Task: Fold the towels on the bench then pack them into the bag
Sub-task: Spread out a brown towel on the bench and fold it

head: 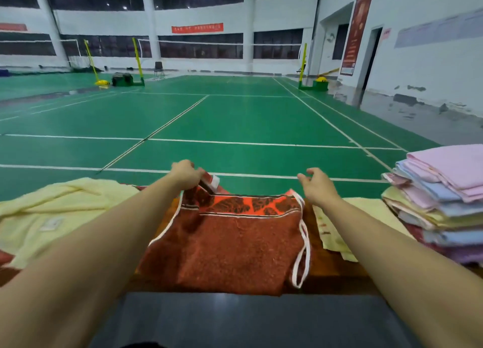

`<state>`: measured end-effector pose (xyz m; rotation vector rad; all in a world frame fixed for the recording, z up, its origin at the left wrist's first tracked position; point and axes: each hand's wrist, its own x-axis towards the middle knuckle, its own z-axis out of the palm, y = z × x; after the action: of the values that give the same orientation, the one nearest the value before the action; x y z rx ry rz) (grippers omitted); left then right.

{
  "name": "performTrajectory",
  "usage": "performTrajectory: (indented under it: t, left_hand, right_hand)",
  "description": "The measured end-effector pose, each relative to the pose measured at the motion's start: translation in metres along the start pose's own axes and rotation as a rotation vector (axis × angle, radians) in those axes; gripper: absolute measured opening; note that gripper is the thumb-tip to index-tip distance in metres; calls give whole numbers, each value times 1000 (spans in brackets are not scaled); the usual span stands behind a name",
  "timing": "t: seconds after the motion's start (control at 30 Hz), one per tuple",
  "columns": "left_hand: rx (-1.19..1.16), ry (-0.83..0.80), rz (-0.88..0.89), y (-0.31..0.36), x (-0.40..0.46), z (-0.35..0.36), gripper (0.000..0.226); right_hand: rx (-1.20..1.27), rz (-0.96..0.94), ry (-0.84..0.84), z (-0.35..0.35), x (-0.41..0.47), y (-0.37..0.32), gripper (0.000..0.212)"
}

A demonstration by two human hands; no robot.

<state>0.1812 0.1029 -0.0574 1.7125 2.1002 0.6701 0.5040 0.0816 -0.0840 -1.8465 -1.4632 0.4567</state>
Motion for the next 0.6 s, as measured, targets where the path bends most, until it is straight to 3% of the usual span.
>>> performTrajectory:
  t: [0.1,0.17,0.23,0.37,0.43,0.53,0.6]
  left_hand:
    - [118,14,103,-6,-12,27,49]
    - [59,-66,288,-5,-29,45,41]
    - [47,-186,363,-3,-50,66,44]
    - [293,-151,349,-4,-79,94,68]
    - [285,-90,355,-2,-91,94,68]
    - [255,-105,371,9,-117,89,68]
    - [278,-139,367,15,-132,92,71]
  right_hand:
    - [22,-162,51,7,-36,4,28]
    - [-86,-300,46,7,-69,3,44]
    - [-239,-370,-45,7,-96,6,57]
    - [-374,-408,-148,-1,-125,22,50]
    - [-343,-450,-172,-14,-134,30,54]
    - [-291,-446,-377,-39,-144,39,66]
    - [-328,-430,-475,-46,-153,42,60]
